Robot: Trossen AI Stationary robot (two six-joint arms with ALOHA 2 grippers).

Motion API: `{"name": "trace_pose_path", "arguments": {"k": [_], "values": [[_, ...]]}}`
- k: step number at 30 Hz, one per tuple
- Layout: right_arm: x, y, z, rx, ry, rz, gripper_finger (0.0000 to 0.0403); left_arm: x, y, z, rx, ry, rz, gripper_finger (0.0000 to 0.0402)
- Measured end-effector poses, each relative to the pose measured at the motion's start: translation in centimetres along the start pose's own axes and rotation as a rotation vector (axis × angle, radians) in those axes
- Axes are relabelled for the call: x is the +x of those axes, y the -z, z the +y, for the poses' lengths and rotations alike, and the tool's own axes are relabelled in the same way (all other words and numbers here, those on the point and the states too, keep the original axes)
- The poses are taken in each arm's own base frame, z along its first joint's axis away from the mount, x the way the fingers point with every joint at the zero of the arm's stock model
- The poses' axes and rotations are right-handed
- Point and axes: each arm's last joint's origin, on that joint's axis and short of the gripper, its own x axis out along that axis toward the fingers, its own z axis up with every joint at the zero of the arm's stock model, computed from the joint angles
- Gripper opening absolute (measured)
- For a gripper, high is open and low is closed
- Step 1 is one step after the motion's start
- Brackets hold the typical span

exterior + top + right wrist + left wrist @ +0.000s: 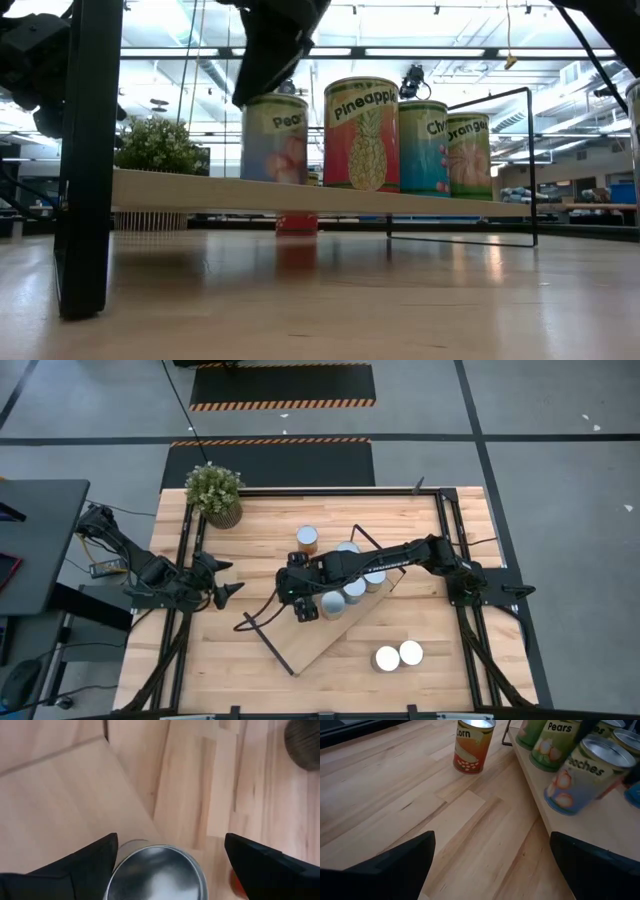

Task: Pick and place cans onto a shelf
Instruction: Put the canned peaches on the shelf

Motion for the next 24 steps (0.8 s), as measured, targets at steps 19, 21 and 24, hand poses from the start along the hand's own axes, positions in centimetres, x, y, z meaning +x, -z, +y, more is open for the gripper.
{"name": "trace_pose_path", "arguments": {"k": [19, 21, 24], "values": [[-2.9, -1.7, -1.0, 0.027, 0.084, -0.081, 0.0374, 0.0, 0.0, 0.0, 0.000, 0.001, 0.002, 0.0400], [-2.4, -1.6, -1.5, 0.037, 0.090, -0.090, 0.0374, 0.0, 0.0, 0.0, 0.000, 0.001, 0.002, 0.0400], [-1.2, -0.9, -2.2, 0.044, 0.094, -0.050, 0.0374, 0.0, 0.0, 0.0, -0.001, 0.002, 0.003, 0.0400]]}}
